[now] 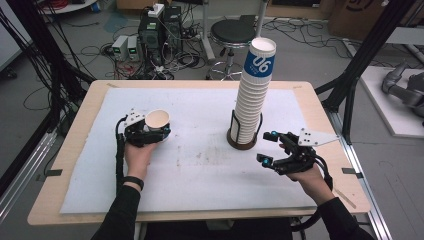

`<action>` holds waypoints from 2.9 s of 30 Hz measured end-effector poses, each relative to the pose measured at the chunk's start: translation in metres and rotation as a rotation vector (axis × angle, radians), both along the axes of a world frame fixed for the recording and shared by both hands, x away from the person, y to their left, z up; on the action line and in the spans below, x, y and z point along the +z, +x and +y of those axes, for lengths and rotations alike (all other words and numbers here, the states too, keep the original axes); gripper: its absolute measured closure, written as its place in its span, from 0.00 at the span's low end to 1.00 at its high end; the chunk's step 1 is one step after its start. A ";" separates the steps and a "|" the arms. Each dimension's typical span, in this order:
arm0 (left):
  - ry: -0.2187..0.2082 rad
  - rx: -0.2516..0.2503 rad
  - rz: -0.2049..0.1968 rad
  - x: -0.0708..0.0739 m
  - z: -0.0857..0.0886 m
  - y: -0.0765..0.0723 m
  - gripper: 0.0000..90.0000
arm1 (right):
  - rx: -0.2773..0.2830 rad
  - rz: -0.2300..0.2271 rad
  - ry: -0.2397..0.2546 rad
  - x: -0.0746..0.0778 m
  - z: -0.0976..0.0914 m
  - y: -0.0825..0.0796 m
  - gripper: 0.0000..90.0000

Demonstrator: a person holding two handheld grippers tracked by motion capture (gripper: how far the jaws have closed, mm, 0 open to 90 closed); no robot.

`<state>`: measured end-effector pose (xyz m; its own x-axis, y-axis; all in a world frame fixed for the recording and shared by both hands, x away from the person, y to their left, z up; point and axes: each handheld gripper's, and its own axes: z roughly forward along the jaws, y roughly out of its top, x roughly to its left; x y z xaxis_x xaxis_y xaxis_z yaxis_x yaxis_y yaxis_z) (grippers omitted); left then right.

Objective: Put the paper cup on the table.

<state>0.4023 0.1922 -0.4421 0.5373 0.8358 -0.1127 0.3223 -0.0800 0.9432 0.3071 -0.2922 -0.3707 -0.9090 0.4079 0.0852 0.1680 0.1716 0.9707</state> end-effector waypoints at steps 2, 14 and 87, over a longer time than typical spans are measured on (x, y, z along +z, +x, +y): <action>0.002 -0.002 0.001 0.000 0.000 0.000 0.19 | 0.002 -0.003 0.002 0.000 0.001 0.000 0.21; 0.042 0.030 0.024 0.002 -0.002 -0.004 0.12 | 0.005 -0.003 0.001 0.000 0.000 0.001 0.21; -0.047 -0.461 -0.175 0.074 -0.071 -0.108 0.09 | -0.032 -0.014 0.000 0.009 -0.019 0.002 0.21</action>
<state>0.2941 0.1209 -0.3680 0.8641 0.5029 -0.0195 0.0997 -0.1330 0.9861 0.3095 -0.3116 -0.3620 -0.8966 0.4368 0.0726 0.1598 0.1663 0.9730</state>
